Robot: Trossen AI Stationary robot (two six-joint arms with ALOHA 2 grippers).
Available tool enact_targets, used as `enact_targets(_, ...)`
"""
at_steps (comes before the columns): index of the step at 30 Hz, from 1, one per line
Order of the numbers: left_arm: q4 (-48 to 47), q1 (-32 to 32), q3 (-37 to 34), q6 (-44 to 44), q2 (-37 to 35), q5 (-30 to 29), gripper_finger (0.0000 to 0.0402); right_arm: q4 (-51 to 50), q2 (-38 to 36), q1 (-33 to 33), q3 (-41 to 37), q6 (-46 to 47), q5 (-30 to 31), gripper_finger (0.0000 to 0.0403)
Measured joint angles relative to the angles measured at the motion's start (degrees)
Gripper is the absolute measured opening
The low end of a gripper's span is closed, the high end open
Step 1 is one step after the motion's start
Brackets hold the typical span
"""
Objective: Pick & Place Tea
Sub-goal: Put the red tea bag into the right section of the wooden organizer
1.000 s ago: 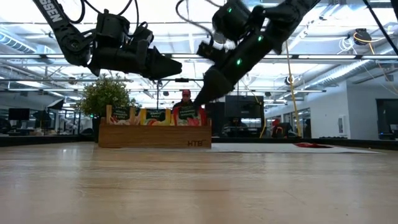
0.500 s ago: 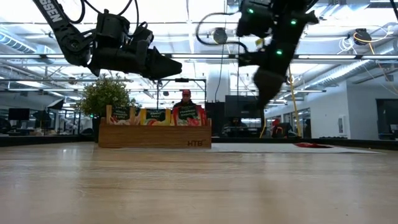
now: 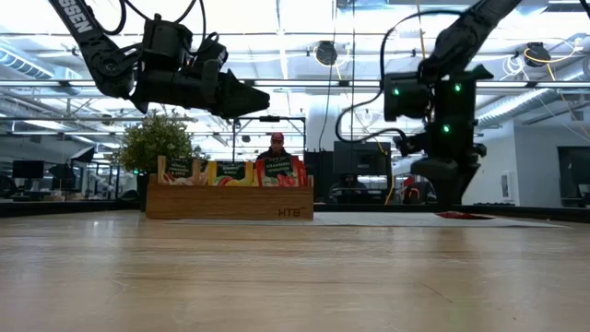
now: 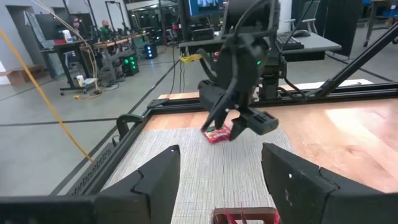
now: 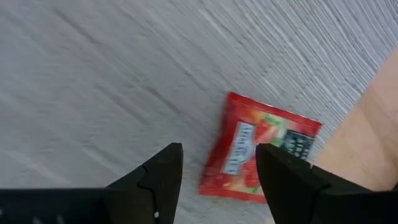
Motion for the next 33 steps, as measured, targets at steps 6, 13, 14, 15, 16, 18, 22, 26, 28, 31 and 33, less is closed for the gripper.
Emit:
enact_targets(6, -0.1, 0.0, 0.0, -0.1, 0.0, 0.0, 0.0223, 4.1, 0.0, -4.8, -3.3, -0.4, -1.4, 0.0189)
enact_targets(13, -0.1, 0.0, 0.0, -0.1, 0.0, 0.0, 0.0223, 10.6, -0.5, -7.8, -7.2, -1.3, -7.7, 0.0182)
enact_targets(14, -0.1, 0.0, 0.0, -0.1, 0.0, 0.0, 0.0223, 10.7, -0.4, -8.0, -7.9, -1.2, -7.9, 0.0176)
enact_targets(15, -0.1, 0.0, 0.0, -0.1, 0.0, 0.0, 0.0223, 10.9, -0.4, -8.3, -8.4, -0.8, -8.4, 0.0167)
enact_targets(16, -0.1, 0.0, 0.0, -0.2, 0.0, 0.0, 0.0223, 11.0, -0.4, -8.7, -8.9, -0.3, -8.9, 0.0156)
enact_targets(18, -0.1, 0.0, 0.0, -0.2, 0.0, 0.0, 0.0223, 11.1, -0.3, -9.1, -10.0, 0.2, -9.3, 0.0126)
enact_targets(22, -0.1, 0.0, 0.0, -0.2, 0.0, 0.0, 0.0223, 12.0, -0.2, -9.2, -11.5, 0.0, -9.4, 0.0050)
enact_targets(26, -0.1, 0.0, 0.0, -0.3, 0.0, 0.0, 0.0223, 12.5, -0.2, -8.6, -12.2, -1.9, -8.7, 0.0014)
enact_targets(28, -0.1, 0.0, 0.0, -0.3, 0.0, 0.0, 0.0223, 12.8, -0.1, -7.6, -12.0, -3.2, -8.0, 0.0015)
enact_targets(31, -0.1, 0.0, 0.0, -1.3, 0.0, 0.0, 0.0223, 13.0, -0.7, -4.5, -10.1, -5.8, -4.7, 0.0009)
enact_targets(33, 0.0, 0.0, 0.0, -3.2, 0.0, 0.0, 0.0223, 13.7, -1.3, -0.9, -8.1, -9.8, 0.3, 0.0008)
